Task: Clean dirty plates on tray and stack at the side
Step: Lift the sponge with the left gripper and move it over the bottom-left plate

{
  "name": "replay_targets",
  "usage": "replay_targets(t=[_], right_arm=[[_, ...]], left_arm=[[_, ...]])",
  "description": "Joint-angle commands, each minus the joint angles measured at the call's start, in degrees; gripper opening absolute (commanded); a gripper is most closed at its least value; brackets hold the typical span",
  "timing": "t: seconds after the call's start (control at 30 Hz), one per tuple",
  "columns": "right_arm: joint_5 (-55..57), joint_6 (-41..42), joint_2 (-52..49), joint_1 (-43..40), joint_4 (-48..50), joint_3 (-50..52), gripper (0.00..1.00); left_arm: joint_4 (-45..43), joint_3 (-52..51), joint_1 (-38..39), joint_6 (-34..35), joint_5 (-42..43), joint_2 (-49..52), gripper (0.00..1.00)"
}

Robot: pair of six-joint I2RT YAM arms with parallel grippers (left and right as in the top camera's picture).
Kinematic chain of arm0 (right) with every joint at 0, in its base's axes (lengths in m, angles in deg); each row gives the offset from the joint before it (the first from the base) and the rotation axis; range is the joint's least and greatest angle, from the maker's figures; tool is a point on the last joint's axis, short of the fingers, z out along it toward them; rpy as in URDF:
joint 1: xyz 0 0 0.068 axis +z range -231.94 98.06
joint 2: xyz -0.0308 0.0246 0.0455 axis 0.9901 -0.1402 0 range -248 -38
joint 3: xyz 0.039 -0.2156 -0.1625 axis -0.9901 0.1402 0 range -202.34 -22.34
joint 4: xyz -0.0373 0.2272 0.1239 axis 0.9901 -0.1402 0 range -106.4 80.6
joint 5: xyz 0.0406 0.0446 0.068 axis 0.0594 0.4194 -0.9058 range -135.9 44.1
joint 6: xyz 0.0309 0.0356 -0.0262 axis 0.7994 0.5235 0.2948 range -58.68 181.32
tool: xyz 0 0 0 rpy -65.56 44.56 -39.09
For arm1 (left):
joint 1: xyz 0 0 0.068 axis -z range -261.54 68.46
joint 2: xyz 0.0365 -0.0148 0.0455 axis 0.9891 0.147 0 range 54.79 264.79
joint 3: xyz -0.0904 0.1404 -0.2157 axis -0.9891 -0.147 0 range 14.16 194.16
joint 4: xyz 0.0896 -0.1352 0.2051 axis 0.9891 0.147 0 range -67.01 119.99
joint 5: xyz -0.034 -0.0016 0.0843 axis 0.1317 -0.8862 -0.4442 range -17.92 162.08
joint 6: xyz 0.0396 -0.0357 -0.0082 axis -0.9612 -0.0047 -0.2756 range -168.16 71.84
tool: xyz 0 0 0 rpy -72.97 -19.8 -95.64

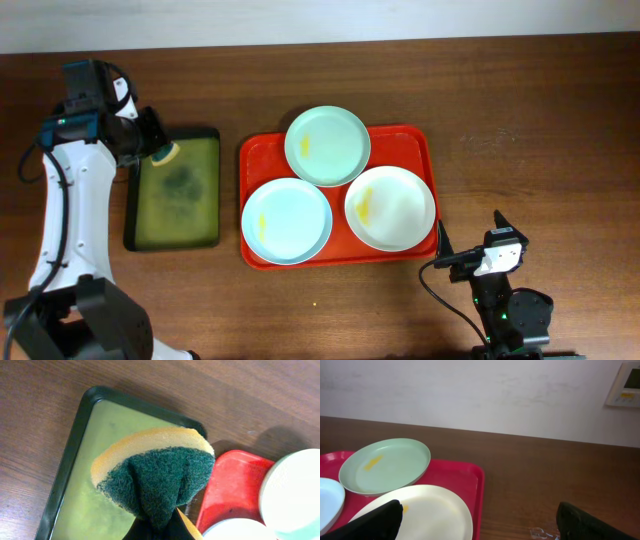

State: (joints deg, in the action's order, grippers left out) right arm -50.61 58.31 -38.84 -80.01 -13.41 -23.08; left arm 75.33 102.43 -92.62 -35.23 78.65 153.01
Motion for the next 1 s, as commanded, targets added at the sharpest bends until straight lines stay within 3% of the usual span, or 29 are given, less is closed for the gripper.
replay_targets(t=[0.0, 0.13, 0.27, 0.43, 0.57, 0.8, 0.97], right_arm=[[0.5, 0.5, 0.4, 0.3, -0.1, 0.4, 0.99], [0.5, 0.5, 0.4, 0.3, -0.1, 0.4, 0.99], [0.5, 0.5, 0.4, 0.3, -0.1, 0.4, 0.99], [0.5, 0.5, 0.4, 0.3, -0.1, 0.4, 0.99], [0.5, 0.5, 0.4, 0.3, -0.1, 0.4, 0.99], [0.5, 0.5, 0.4, 0.3, -0.1, 0.4, 0.99], [0.5, 0.5, 0.4, 0.3, -0.1, 0.4, 0.99]], left_arm=[[-1.4, -4.6, -0.3, -0.1, -1.8, 4.5, 0.00], [0.0, -6.7, -0.3, -0.2, -1.6, 9.6, 0.00], [3.7, -3.9, -0.3, -0.2, 0.7, 7.5, 0.00], [10.8, 4.5, -0.3, -1.0, 0.9, -2.6, 0.00], [11.5, 5.2, 0.7, -1.0, 5.0, -13.1, 0.00], [18.7, 1.1, 11.6, -1.0, 6.6, -14.9, 0.00], [11.4, -13.3, 23.0, 3.0, 6.8, -14.5, 0.00]])
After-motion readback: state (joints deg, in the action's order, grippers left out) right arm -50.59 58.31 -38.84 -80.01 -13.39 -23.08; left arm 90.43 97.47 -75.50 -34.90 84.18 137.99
